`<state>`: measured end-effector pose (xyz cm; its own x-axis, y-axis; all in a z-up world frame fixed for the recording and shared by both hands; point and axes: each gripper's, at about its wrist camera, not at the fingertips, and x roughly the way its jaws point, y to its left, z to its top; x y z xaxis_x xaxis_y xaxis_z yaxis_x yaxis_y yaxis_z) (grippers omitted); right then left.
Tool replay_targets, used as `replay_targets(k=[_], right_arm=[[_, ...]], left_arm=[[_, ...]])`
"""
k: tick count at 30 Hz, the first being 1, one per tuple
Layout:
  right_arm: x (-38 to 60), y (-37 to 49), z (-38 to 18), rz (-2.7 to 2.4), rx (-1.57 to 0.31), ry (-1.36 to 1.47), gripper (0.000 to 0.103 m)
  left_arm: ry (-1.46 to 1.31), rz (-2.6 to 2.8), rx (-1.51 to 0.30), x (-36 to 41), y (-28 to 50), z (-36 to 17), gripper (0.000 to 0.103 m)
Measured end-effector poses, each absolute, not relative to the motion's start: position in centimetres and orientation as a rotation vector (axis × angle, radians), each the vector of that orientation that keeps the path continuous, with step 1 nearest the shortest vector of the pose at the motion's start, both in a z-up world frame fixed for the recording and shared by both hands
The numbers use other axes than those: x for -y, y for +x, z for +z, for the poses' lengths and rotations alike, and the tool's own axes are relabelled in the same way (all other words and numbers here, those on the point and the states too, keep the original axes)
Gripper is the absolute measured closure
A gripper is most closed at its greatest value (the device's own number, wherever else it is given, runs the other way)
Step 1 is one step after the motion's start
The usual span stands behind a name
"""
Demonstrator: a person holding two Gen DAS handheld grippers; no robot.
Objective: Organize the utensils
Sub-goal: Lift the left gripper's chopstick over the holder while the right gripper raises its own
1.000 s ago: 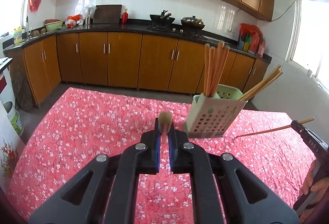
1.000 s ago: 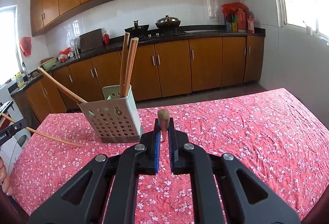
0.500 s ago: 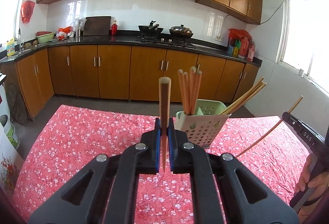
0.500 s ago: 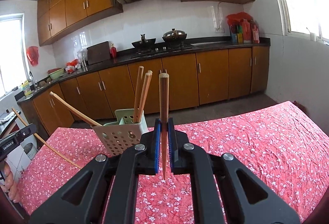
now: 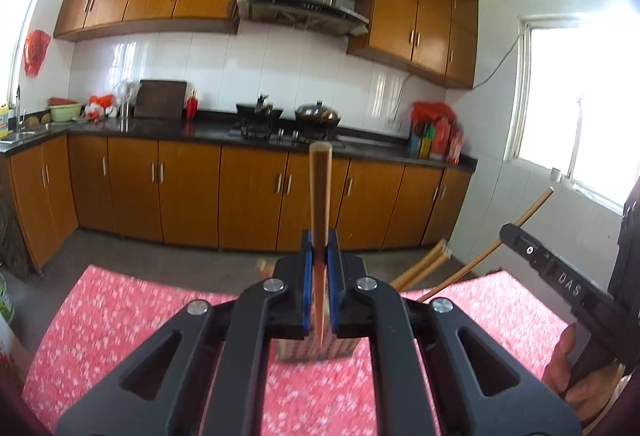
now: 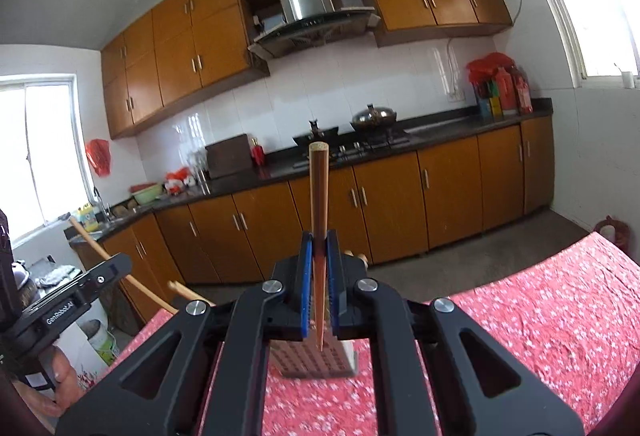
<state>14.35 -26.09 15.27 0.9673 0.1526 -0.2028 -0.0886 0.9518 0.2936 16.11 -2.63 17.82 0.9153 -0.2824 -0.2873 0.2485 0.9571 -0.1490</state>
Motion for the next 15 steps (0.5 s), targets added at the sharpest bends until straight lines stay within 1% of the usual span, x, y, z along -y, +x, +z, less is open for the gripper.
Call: replay_targets(k=[4, 7, 15], right_arm=[[25.5, 15.5, 16.5, 0.136, -0.184, 0.280, 0.095], [24.8, 16.4, 16.9, 0.124, -0.159, 0.249, 0.095], [24.6, 19.6, 14.2, 0.097, -0.229, 0.241, 0.095]], left_arm=[[-0.105, -0.254, -0.239, 3.6, 17.0, 19.9, 0.095], [-0.102, -0.238, -0.218, 4.1, 18.2, 20.4, 0.095], [-0.169, -0.187, -0.187, 3.2, 21.9, 18.9, 0.095]])
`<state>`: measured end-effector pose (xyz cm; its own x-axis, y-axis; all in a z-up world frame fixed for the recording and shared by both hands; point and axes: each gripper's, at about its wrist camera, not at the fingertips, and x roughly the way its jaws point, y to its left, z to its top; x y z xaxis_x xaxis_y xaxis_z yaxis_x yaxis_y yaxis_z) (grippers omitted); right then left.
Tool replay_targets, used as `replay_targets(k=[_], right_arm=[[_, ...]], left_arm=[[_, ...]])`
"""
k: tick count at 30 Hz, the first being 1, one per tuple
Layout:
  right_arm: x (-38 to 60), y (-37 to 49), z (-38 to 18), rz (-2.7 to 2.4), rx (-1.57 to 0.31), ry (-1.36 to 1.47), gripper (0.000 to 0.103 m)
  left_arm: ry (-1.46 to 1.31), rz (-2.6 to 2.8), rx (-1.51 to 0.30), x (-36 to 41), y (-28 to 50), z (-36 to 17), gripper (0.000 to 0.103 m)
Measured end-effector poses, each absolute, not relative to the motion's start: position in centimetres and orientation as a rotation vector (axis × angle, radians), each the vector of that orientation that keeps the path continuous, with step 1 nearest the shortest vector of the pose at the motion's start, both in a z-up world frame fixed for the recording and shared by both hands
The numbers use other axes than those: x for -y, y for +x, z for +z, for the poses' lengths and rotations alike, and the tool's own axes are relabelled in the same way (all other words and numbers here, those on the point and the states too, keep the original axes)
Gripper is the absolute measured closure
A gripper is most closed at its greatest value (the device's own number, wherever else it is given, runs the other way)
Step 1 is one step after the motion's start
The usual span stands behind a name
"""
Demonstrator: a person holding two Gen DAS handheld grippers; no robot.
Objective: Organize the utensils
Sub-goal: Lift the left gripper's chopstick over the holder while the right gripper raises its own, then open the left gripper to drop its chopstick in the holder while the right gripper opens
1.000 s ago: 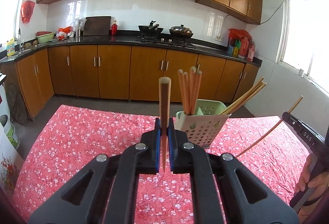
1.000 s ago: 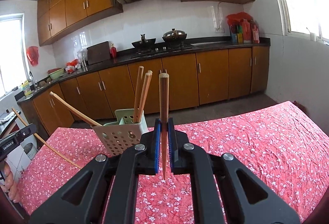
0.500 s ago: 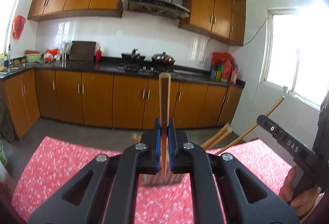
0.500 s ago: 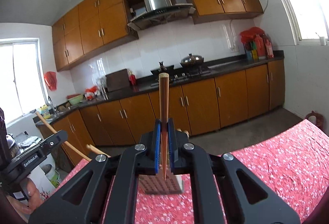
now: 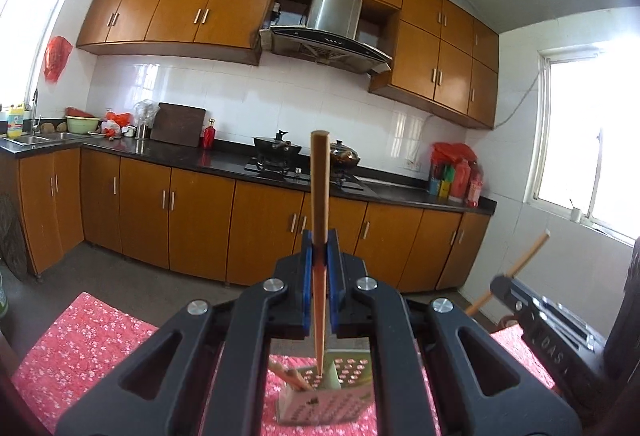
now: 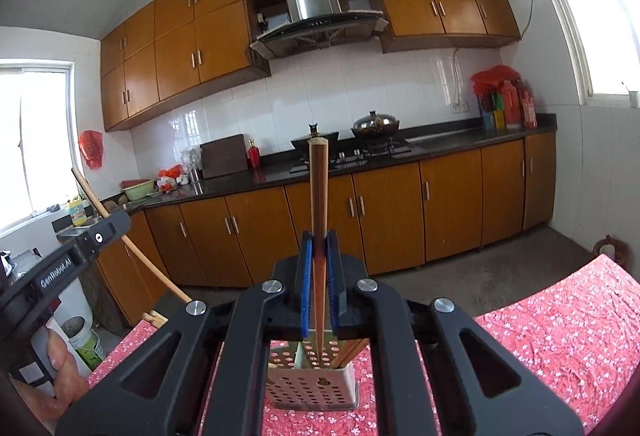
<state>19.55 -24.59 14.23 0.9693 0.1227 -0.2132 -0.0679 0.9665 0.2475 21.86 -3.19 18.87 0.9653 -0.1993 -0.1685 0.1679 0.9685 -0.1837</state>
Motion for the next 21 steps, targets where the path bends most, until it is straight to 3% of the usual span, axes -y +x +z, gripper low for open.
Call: replay_targets(k=[17, 19, 21], right_arm=[[24.2, 21.5, 12.9, 0.086, -0.301, 0.241, 0.095], [24.0, 21.8, 12.9, 0.078, -0.317, 0.234, 0.094], [24.1, 21.7, 13.1, 0.072, -0.324, 0.233, 0.078]], left_arm=[[-0.151, -0.198, -0.294, 3.5, 25.2, 15.0, 0.095], [-0.157, -0.195, -0.297, 3.4, 25.2, 15.1, 0.085], [-0.162, -0.183, -0.285, 3.0, 24.9, 15.4, 0.066]])
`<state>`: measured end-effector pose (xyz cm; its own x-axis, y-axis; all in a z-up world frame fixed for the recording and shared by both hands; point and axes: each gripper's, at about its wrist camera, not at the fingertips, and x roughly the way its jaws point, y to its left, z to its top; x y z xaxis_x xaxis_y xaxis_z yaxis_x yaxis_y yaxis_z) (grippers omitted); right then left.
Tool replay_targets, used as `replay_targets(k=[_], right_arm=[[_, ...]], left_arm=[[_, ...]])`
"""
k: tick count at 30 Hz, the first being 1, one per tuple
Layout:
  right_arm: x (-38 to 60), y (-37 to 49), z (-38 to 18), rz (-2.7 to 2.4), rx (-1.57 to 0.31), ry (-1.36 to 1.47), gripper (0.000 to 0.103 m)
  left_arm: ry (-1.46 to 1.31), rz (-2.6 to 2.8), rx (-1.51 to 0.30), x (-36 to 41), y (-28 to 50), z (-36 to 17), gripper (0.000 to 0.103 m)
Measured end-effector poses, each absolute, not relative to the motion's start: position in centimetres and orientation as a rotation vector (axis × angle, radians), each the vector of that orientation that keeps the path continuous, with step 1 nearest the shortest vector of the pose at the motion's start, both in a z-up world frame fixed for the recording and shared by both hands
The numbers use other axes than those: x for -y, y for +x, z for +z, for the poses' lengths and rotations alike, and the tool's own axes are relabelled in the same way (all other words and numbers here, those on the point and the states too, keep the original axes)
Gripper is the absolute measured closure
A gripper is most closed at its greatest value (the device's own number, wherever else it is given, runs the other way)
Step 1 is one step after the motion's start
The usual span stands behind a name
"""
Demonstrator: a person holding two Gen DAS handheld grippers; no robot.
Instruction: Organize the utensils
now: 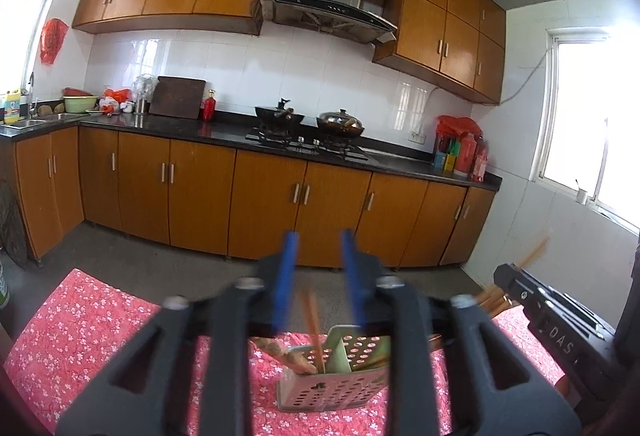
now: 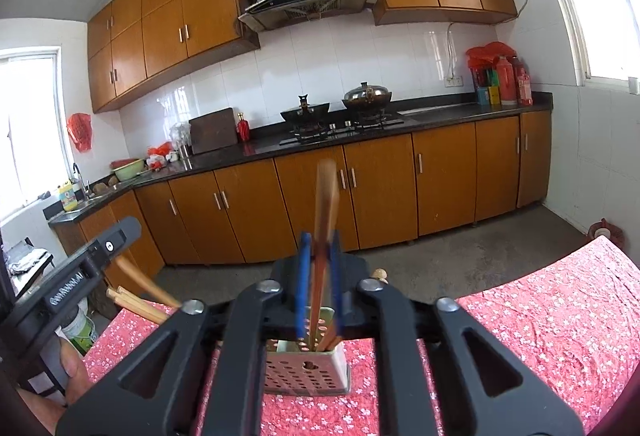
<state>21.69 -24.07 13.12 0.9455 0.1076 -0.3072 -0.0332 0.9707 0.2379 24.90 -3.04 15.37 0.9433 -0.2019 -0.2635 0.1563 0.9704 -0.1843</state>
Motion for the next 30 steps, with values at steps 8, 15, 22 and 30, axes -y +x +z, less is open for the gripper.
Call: replay_targets(k=[8, 15, 22, 30], right_arm=[[24.8, 19.7, 14.0, 0.056, -0.287, 0.229, 0.060], [24.7, 15.2, 13.6, 0.042, -0.256, 0.195, 0.027], [22.4, 9.5, 10.4, -0.012, -0.243, 0.104, 0.002], [20.3, 5.9, 5.8, -0.034, -0.320, 0.047, 0.002]], left_arm=[[-0.179, -0.170, -0.271, 0.8, 22.6, 16.4, 0.056], [-0.106, -0.145, -0.262, -1.5, 17.1, 15.5, 0.012], [0.009, -0.099, -0.290, -2.0, 10.2, 11.6, 0.004], [0.047, -0.013, -0.334, -2.4, 5.4, 6.2, 0.004]])
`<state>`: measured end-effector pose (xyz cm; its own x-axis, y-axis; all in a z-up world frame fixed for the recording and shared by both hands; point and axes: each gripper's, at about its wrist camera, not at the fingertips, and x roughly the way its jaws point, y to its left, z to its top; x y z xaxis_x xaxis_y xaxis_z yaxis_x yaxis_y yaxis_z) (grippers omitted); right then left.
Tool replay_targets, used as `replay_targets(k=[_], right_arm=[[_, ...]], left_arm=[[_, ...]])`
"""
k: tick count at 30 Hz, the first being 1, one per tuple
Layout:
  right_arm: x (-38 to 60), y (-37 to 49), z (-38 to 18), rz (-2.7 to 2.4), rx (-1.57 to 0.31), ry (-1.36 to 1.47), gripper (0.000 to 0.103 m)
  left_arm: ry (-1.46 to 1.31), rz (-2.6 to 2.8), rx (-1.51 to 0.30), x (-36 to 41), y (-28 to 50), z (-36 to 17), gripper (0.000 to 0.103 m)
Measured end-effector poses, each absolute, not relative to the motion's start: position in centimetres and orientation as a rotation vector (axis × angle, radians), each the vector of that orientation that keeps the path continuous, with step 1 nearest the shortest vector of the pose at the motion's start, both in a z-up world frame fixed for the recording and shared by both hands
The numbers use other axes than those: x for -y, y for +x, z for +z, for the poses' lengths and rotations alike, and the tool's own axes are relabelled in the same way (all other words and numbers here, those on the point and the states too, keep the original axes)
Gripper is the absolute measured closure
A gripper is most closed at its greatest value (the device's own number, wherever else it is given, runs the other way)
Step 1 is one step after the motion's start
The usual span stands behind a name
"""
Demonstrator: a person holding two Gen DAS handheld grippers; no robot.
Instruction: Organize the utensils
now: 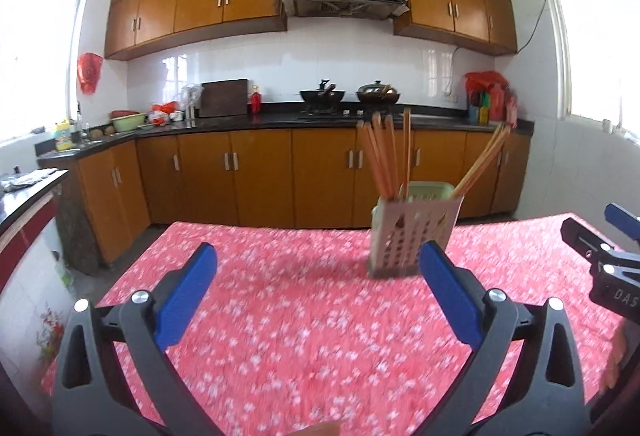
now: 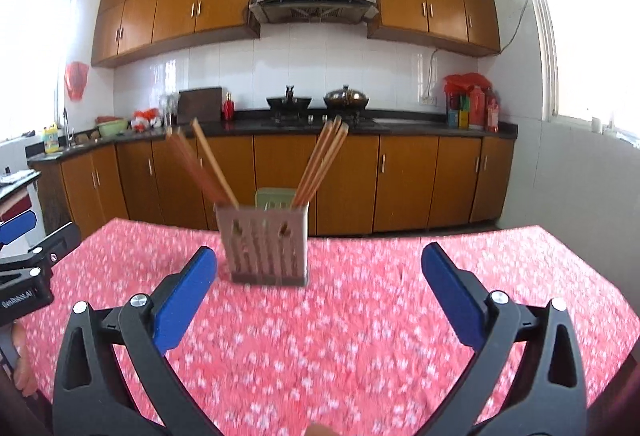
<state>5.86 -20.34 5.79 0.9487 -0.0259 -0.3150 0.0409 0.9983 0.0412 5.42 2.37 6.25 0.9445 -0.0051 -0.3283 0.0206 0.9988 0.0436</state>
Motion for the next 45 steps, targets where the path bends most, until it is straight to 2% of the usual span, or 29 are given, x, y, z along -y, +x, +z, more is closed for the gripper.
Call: replay_targets(k=[8, 20, 45], right_arm=[[20.0, 3.8, 2.7, -0.055, -0.333, 0.020, 0.002], [20.4, 2.7, -0.1, -0.052, -0.391, 0.046, 0.002], [20.8, 2.4, -0.2, -0.055, -0.395, 0.055, 0.002]], left_arm=[[0.116, -0.028, -0.343, -0.6, 3.5, 3.2, 0.004], [0.051, -0.027, -0.393, -1.4, 3.0, 1.1, 0.004], [0.048, -0.036, -0.416, -1.7, 2.8, 0.1, 0.004]])
